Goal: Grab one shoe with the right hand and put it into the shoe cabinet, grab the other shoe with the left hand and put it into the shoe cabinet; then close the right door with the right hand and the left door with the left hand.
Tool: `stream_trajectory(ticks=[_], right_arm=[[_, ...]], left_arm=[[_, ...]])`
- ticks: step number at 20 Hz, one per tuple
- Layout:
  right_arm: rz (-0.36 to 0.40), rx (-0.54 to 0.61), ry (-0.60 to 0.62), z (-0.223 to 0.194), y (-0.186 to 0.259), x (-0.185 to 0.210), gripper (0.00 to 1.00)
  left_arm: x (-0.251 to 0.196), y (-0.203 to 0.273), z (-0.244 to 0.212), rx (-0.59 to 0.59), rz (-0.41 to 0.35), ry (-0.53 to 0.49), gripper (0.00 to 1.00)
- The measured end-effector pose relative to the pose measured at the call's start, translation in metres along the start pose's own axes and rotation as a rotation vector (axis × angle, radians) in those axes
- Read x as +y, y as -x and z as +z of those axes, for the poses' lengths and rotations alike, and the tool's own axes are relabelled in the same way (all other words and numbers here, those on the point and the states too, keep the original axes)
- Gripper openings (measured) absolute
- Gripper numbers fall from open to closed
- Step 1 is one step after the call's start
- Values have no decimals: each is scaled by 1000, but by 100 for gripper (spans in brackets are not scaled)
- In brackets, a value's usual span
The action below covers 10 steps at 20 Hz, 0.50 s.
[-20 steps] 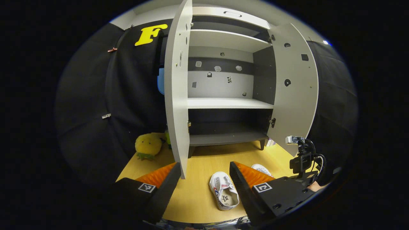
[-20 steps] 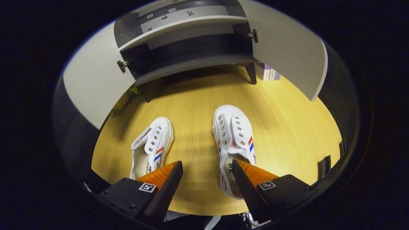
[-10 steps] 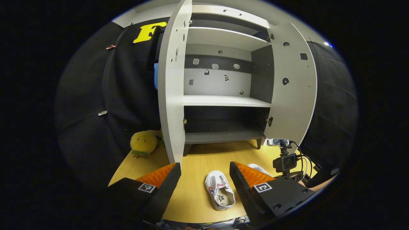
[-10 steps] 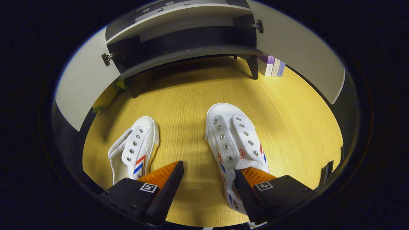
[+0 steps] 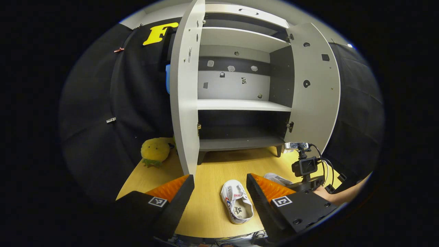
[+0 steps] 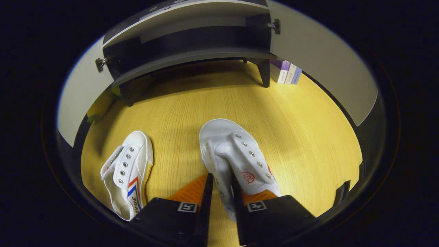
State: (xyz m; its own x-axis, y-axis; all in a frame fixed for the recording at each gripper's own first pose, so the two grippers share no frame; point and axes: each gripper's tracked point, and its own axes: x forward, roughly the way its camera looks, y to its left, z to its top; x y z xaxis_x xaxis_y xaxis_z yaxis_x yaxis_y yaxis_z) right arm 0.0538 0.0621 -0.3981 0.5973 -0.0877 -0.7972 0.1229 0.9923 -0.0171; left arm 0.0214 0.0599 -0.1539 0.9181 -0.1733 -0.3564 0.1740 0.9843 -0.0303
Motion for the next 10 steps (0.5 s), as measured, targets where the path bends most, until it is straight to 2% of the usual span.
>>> stream_trajectory(ticks=[2, 5, 6, 10], right_arm=[[-7, -3, 55, -1, 1, 6, 14], [9, -6, 29, 1, -4, 8, 10], [25, 0, 17, 3, 0, 8, 5], [69, -35, 4, 11, 7, 7, 5]], left_arm=[[1, 0, 2, -3, 5, -3, 95], [2, 1, 3, -7, 14, -9, 95], [1, 1, 3, -7, 15, -11, 95], [-4, 2, -1, -2, 1, -27, 95]])
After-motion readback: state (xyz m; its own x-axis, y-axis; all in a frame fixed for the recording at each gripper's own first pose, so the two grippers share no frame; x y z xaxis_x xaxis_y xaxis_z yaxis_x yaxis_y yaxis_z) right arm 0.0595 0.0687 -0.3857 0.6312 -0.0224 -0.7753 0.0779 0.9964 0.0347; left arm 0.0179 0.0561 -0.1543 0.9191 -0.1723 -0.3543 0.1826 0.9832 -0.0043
